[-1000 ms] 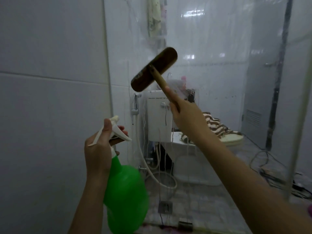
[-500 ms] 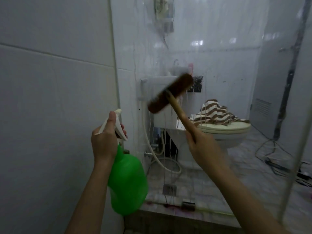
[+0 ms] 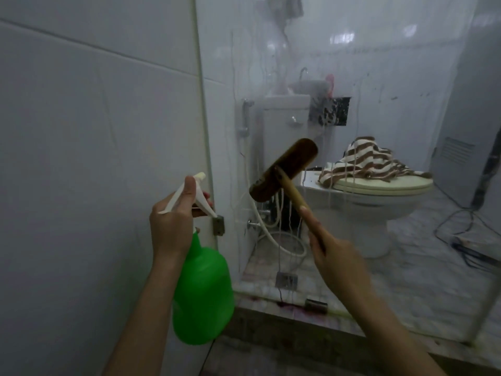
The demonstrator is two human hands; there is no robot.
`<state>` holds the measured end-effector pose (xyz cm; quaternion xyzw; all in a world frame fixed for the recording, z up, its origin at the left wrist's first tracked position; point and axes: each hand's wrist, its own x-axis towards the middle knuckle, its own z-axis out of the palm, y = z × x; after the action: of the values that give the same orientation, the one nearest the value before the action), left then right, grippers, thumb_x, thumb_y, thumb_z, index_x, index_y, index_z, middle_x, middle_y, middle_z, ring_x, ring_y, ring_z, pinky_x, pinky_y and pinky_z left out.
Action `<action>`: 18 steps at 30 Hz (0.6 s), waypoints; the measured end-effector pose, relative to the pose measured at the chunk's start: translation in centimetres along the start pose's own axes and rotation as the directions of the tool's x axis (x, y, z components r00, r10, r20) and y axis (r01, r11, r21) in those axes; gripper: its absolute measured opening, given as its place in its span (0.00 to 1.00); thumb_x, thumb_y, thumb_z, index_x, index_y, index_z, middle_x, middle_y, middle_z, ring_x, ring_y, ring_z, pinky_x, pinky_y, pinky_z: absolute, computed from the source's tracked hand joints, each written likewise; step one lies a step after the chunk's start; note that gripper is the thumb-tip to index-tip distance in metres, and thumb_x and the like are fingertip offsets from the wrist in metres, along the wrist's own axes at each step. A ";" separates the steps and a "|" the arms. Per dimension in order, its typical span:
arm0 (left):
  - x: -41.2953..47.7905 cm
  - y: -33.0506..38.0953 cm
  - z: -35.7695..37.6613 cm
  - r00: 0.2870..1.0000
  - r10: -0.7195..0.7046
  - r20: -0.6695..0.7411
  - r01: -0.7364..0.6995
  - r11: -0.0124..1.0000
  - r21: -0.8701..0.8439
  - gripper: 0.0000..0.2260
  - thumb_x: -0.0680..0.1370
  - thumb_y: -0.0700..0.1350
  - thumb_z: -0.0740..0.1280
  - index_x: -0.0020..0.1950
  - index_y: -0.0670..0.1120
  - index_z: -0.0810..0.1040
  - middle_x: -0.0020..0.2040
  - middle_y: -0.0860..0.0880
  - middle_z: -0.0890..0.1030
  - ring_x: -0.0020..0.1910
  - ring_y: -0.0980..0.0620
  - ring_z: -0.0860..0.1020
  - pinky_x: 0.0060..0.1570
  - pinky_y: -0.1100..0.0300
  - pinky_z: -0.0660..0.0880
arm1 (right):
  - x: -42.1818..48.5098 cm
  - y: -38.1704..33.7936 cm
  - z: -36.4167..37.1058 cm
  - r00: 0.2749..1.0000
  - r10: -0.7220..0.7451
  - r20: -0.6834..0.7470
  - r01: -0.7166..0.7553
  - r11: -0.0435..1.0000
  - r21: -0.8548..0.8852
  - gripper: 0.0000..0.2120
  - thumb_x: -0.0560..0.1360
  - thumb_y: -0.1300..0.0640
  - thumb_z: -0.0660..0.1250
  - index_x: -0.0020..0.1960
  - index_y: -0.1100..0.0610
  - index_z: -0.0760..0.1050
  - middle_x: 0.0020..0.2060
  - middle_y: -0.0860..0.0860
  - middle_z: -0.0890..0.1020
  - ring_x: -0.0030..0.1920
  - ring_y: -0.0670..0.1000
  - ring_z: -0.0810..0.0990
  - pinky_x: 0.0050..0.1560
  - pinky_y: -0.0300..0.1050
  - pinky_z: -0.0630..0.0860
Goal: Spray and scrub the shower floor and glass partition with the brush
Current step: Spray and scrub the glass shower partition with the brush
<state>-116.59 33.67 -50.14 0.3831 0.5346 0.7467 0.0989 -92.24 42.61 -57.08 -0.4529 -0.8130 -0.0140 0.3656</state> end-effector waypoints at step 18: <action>-1.8 -0.8 1.4 0.996 0.031 0.084 -0.020 0.992 -0.125 0.15 0.83 0.51 0.62 0.46 0.44 0.84 0.41 0.46 0.85 0.38 0.54 0.85 0.45 0.60 0.82 | 1.4 0.7 1.0 0.984 0.043 -0.170 -0.015 0.987 0.161 0.27 0.82 0.53 0.56 0.76 0.38 0.50 0.24 0.47 0.70 0.21 0.45 0.68 0.20 0.38 0.67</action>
<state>-114.63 33.99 -51.44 0.4147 0.4777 0.7625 0.1357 -92.79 44.39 -57.16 -0.4311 -0.7700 0.0169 0.4700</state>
